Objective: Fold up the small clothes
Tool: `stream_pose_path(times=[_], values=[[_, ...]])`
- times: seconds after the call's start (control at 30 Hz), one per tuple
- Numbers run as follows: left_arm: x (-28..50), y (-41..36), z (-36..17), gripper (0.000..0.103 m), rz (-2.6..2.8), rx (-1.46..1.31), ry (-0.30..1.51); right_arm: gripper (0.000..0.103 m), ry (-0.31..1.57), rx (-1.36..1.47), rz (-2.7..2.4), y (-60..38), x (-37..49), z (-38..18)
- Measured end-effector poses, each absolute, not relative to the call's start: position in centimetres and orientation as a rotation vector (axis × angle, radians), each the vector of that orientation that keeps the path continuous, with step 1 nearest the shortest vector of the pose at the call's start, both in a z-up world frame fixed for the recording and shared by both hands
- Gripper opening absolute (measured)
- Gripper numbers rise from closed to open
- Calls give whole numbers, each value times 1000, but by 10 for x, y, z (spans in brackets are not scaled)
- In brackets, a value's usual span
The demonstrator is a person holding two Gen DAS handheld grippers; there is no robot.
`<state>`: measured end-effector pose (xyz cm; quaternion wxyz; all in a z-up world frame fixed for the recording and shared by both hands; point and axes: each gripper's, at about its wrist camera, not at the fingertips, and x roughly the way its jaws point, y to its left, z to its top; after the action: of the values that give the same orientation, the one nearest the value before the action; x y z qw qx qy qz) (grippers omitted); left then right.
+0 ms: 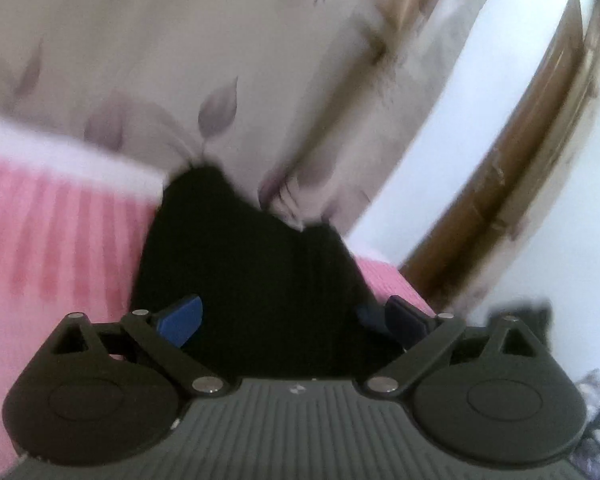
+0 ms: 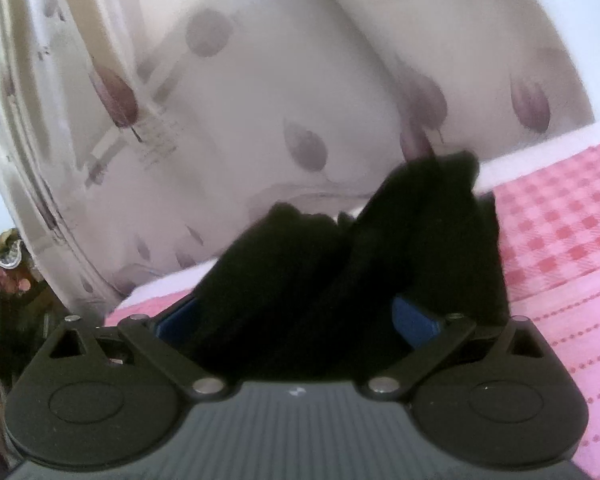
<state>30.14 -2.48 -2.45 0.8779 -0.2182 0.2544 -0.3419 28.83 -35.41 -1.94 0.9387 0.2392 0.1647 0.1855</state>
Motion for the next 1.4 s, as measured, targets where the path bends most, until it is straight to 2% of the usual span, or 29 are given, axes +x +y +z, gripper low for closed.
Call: stream_pose_path(times=[0.1, 0.17, 0.2, 0.27, 0.33, 0.4, 0.6, 0.73, 0.9, 1.03, 1.2, 1.4], values=[[286, -22, -50, 95, -750, -490, 475, 100, 427, 459, 310, -338, 309, -17], [284, -20, -51, 96, -792, -505, 440, 99, 422, 442, 298, -327, 317, -12], [282, -17, -51, 100, -815, -508, 423, 94, 418, 441, 295, -321, 322, -8], [280, -17, -54, 100, -818, -510, 419, 80, 431, 451, 281, -310, 335, -2], [280, -12, -55, 100, -818, -532, 407, 28, 479, 417, 236, -296, 350, 2], [276, -6, -53, 100, -784, -561, 387, 22, 484, 364, 226, -288, 357, 3], [275, 19, -53, 102, -671, -698, 302, 18, 415, 288, 308, -325, 354, 43], [279, 7, -52, 102, -706, -648, 330, 17, 405, 235, 283, -361, 366, 64], [271, -17, -47, 103, -770, -499, 325, 17, 459, 274, 253, -404, 395, 46], [275, -14, -54, 103, -747, -542, 354, 17, 520, 306, 211, -422, 410, 9], [288, -3, -63, 103, -710, -631, 399, 17, 449, 425, 234, -444, 390, 1], [282, -7, -58, 103, -726, -576, 385, 18, 354, 604, 300, -464, 336, 13]])
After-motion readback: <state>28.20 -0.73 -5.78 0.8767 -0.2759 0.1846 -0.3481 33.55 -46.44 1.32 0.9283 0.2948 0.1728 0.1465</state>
